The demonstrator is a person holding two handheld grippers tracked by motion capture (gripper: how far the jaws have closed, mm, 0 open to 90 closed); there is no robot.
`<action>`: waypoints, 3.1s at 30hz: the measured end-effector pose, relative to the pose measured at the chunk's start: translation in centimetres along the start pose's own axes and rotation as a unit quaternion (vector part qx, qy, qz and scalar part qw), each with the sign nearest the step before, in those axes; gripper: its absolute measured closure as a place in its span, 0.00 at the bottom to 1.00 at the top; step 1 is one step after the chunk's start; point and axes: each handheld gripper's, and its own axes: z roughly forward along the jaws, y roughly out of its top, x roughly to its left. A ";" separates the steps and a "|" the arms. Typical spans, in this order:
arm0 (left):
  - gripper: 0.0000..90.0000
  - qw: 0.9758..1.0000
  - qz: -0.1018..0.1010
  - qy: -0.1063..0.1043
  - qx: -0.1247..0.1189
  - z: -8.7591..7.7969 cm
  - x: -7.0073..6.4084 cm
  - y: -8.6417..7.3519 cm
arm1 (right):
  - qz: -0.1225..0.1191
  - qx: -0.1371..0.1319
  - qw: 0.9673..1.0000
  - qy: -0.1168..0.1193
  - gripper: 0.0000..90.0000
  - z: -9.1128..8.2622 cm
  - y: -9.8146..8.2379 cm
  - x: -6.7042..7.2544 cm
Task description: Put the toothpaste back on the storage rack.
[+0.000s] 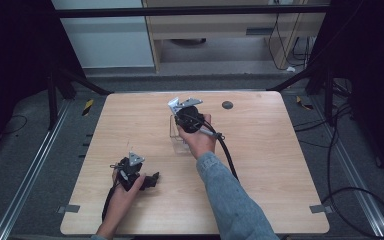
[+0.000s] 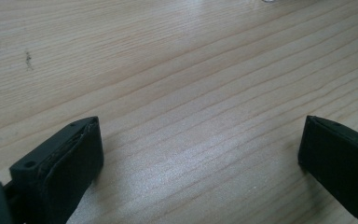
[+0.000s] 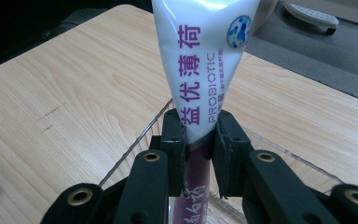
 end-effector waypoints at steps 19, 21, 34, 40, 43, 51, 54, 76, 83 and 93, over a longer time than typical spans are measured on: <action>0.00 1.000 0.000 0.000 0.000 0.0 0.0 0.0 | -0.006 0.009 1.000 0.008 0.84 0.3 -0.1 0.2; 0.00 1.000 0.000 0.000 0.000 0.0 0.0 0.0 | -0.005 0.008 1.000 0.010 0.83 0.4 -0.1 0.3; 0.00 1.000 0.000 0.000 0.000 0.0 0.0 0.0 | -0.009 0.010 1.000 0.009 0.83 0.8 0.0 0.5; 0.00 1.000 0.000 0.000 0.000 0.0 0.0 0.0 | -0.013 0.009 1.000 0.010 0.83 1.1 0.1 0.8; 0.00 1.000 0.001 0.000 0.000 0.0 0.0 0.0 | -0.011 0.012 1.000 0.007 0.83 1.1 0.2 0.8; 0.00 1.000 0.000 0.000 -0.001 0.0 0.0 0.0 | -0.006 0.015 1.000 0.008 0.82 1.3 0.3 0.7; 0.00 1.000 0.000 0.000 -0.001 0.0 0.0 0.0 | -0.005 0.014 1.000 0.010 0.81 1.3 0.3 0.7; 0.00 1.000 0.000 0.000 0.000 0.0 0.0 0.0 | -0.003 0.006 1.000 0.016 0.73 -0.2 0.4 0.5; 0.00 1.000 0.000 0.000 0.000 0.0 0.0 0.0 | -0.013 0.006 1.000 0.016 0.74 -0.8 0.2 0.5; 0.00 1.000 0.000 0.000 0.000 0.0 0.0 0.0 | -0.013 0.004 1.000 0.018 0.74 -1.9 -0.1 0.4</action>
